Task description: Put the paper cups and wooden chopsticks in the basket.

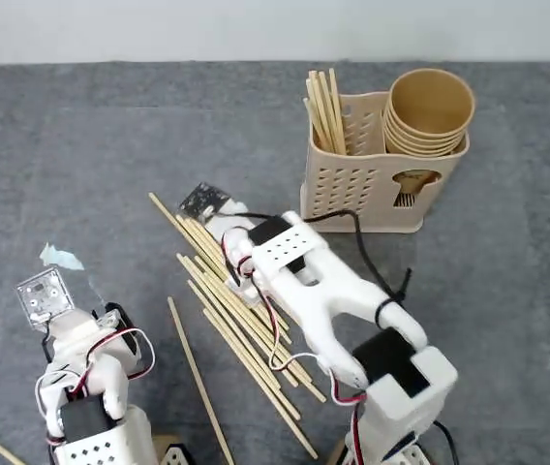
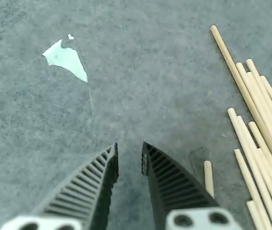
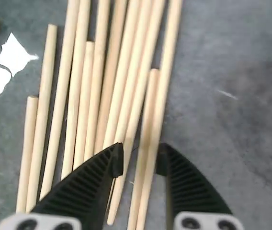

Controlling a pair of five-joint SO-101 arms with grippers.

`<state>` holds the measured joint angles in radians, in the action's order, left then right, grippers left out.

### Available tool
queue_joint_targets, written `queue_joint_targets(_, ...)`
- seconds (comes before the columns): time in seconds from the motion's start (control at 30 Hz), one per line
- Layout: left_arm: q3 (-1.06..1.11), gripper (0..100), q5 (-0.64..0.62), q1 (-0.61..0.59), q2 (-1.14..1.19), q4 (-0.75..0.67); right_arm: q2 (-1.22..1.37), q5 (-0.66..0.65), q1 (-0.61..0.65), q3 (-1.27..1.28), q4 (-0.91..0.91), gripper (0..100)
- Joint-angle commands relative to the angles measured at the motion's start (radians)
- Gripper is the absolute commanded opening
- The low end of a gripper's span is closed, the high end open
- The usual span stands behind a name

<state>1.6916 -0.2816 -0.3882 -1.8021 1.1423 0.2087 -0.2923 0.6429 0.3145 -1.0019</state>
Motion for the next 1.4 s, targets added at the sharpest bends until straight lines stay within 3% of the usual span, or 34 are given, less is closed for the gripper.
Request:
queue_joint_targets(0.0, -0.007, 8, 0.003, -0.003, -0.008, -0.018, 0.018, -0.012, 0.01, -0.046, 0.048, 16.6)
queue_joint_targets(0.27, -0.007, 8, 0.003, -0.003, -0.008, -0.018, 0.12, -0.012, 0.007, -0.121, 0.016, 16.4)
queue_joint_targets(0.43, -0.007, 8, 0.003, -0.003, -0.008, -0.018, 0.228, -0.012, 0.01, -0.265, -0.097, 0.3)
queue_joint_targets(0.6, -0.007, 8, 0.003, -0.003, -0.008, -0.018, 0.297, -0.012, 0.005, -0.359, -0.17, 0.9)
queue_joint_targets(1.37, -0.007, 8, 0.003, -0.003, -0.008, -0.018, 0.183, -0.055, -0.087, -0.315, -0.186, 1.0)
